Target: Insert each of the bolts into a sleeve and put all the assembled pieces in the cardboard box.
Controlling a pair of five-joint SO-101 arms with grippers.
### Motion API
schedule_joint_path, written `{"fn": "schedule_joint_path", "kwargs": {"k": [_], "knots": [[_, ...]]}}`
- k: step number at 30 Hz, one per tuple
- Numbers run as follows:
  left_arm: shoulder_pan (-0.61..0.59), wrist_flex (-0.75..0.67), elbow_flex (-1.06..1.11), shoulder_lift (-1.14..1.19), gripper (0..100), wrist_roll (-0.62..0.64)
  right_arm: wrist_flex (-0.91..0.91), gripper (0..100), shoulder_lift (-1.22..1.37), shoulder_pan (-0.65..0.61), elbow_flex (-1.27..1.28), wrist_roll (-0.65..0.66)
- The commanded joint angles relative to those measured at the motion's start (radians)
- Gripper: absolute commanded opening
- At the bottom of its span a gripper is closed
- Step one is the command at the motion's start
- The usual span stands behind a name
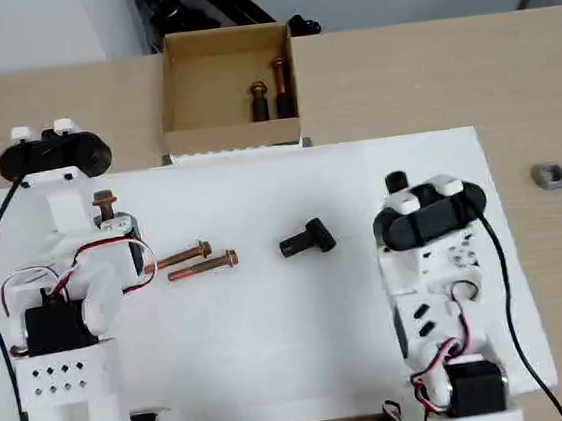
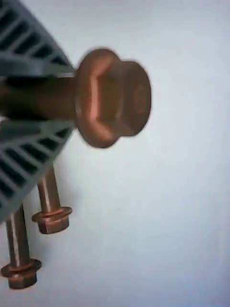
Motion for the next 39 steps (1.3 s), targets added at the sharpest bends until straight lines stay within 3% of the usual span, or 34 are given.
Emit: {"fn": "schedule_joint_path", "kwargs": {"k": [1,8,17,26,33,39], "knots": [[0.006,-0.02,-0.067,0.003,1,0.009,-0.079,0.1,0.081,-0.081,0.009,-0.054],[0.006,-0.02,-0.148,0.192,1,0.061,-0.26,0.1,0.239,-0.125,-0.008,-0.198],[0.046,-0.02,-0.252,0.265,1,0.08,-0.28,0.1,0.429,-0.203,-0.181,-0.373],[0.167,-0.025,-0.389,0.272,1,0.155,-0.351,0.2,0.751,-0.593,-0.316,-0.347],[0.172,0.003,-0.549,0.264,1,0.19,-0.452,0.2,0.852,-0.613,-0.347,-0.319],[0.209,0.049,-0.645,0.216,1,0.302,-0.447,0.2,0.809,-0.615,-0.347,-0.264]]}}
